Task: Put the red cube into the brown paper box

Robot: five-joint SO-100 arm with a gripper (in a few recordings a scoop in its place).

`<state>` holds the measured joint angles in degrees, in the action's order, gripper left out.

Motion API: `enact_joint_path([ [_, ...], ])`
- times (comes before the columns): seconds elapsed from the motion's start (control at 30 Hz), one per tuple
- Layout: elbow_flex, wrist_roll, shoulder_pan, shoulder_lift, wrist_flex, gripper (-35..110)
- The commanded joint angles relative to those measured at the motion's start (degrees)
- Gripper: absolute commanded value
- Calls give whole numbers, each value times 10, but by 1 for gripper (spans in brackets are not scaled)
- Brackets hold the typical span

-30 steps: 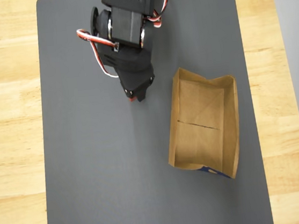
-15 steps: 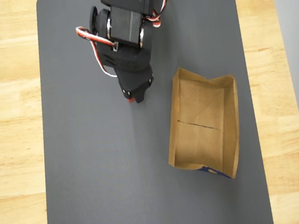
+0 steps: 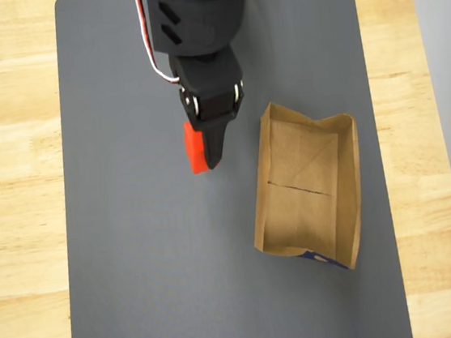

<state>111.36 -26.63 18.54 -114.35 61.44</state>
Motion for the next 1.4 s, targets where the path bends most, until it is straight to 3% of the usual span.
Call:
enact_joint_path([
  [0.0, 16, 13, -18, -58, -26, 0],
  [0.43, 45, 183, -171, -39, -155, 0],
  [0.93, 47, 246, -303, 44, -194, 0],
  [1.07, 58, 272, -308, 45, -201, 19],
  [1.37, 70, 247, -307, 40, -209, 28],
])
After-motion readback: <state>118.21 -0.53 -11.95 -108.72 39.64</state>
